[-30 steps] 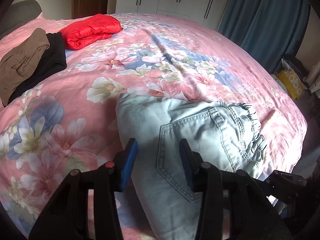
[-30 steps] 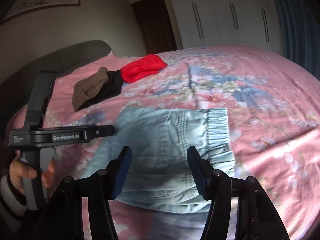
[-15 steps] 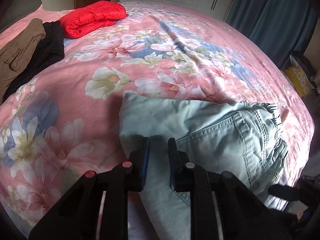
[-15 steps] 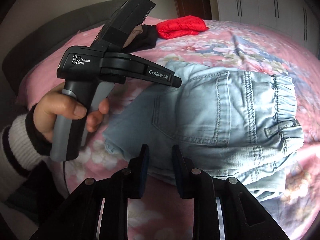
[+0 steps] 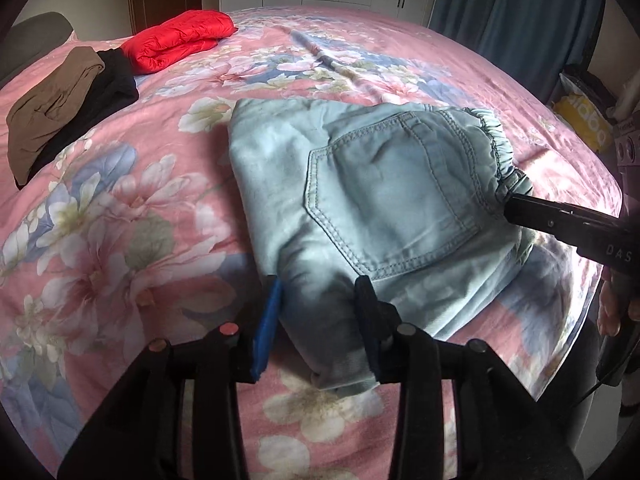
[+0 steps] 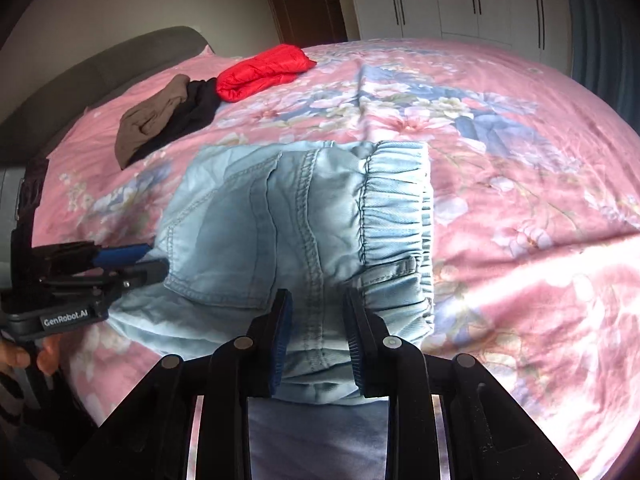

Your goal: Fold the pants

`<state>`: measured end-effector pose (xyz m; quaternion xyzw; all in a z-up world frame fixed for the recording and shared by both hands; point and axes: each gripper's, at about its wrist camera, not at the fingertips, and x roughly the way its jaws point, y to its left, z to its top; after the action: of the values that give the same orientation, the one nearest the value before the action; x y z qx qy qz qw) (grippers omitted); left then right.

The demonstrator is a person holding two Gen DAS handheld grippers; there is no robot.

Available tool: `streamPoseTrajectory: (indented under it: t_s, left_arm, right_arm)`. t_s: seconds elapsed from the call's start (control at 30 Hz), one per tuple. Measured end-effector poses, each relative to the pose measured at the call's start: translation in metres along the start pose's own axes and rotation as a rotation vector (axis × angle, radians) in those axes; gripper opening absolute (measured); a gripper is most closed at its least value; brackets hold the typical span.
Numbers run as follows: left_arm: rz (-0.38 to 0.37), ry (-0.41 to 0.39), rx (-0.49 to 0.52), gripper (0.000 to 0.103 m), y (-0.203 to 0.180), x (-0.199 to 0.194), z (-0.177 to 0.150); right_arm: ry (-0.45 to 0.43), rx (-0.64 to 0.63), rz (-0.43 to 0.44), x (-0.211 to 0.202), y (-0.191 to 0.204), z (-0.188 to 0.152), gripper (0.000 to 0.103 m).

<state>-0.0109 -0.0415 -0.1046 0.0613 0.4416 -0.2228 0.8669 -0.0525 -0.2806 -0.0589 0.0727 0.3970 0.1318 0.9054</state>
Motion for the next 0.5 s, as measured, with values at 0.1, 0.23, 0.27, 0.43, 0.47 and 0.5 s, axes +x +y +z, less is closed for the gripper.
streamPoseTrajectory:
  t_s: [0.1,0.23,0.27,0.43,0.47,0.5]
  left_arm:
    - [0.027,-0.016,-0.040,0.064,0.007,-0.007,0.000]
    - [0.019,-0.007,-0.088,0.064,0.016,-0.004,0.002]
    - [0.016,-0.006,-0.096,0.064,0.017,-0.003,0.003]
    - [0.007,0.012,-0.115,0.066,0.019,0.005,0.008]
    - [0.004,0.017,-0.118,0.066,0.019,0.007,0.009]
    - [0.003,0.021,-0.119,0.066,0.019,0.009,0.010]
  right_arm:
    - [-0.009,0.074,0.053,-0.010,-0.008,0.011,0.027]
    - [-0.047,0.156,0.114,-0.027,-0.023,0.013,0.050]
    - [-0.050,0.179,0.101,-0.028,-0.028,0.013,0.067]
    - [-0.019,0.286,0.084,-0.020,-0.050,0.011,0.070]
    - [-0.005,0.302,0.089,-0.017,-0.053,0.011,0.070]
    - [0.009,0.313,0.088,-0.013,-0.055,0.010,0.070]
